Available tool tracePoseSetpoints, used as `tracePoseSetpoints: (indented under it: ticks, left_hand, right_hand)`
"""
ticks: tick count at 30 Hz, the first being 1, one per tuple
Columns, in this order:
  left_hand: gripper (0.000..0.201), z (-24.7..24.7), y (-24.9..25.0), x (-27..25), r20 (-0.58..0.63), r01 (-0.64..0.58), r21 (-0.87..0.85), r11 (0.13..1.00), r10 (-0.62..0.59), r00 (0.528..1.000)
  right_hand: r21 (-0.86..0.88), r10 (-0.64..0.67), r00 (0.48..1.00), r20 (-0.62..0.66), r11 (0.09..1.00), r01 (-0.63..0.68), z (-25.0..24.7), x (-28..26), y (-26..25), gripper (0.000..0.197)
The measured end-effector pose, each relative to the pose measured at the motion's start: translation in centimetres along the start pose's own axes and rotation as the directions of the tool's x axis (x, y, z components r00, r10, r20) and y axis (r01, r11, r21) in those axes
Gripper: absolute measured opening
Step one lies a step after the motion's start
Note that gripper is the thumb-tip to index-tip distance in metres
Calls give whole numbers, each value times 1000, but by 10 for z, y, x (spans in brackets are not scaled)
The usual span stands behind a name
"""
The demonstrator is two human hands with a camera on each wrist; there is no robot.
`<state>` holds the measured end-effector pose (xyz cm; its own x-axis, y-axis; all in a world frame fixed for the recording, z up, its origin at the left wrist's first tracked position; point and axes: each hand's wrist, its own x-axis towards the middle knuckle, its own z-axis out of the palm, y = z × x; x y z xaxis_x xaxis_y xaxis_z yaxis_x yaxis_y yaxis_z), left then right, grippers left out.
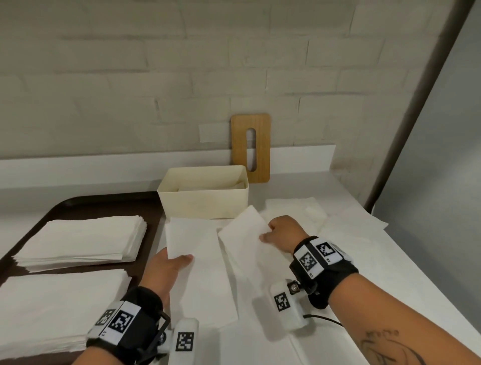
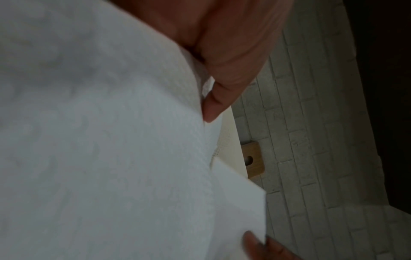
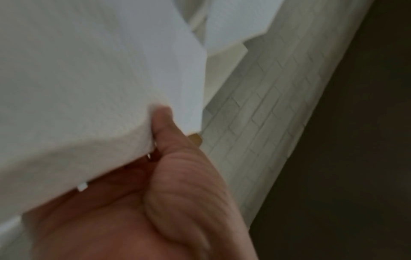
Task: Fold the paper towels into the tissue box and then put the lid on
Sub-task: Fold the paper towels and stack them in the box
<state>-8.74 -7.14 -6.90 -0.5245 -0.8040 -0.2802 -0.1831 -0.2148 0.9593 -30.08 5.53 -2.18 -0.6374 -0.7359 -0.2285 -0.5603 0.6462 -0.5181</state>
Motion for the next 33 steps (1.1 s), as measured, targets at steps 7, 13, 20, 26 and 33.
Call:
tracePoseSetpoints:
  ticks: [7,13,20,26,33]
  left_hand:
    - [22,6,1,4,-15,14,-109,994,-16,1000]
    - [34,24,13,-6,50,1,-188,982,9,999]
    - [30,28,19,-20,131,-55,-246,968,89,987]
    - [53,16,27,-15,243,-204,-161,966,239,940]
    - [76,20,19,-19,375,-230,177,957,151,915]
  right_hand:
    - [715,-73,989,-132,684,146,-18,-11,-38,50]
    - [610,-203,979,-20,773,173,27,-13,-61,40]
    - [308,-237,966,-105,916,258,49,-17,-54,22]
    - [741,-117,980,160,671,-41,36,-15,-47,63]
    - [958,-190,981,-50,269,101,4,-16,-42,22]
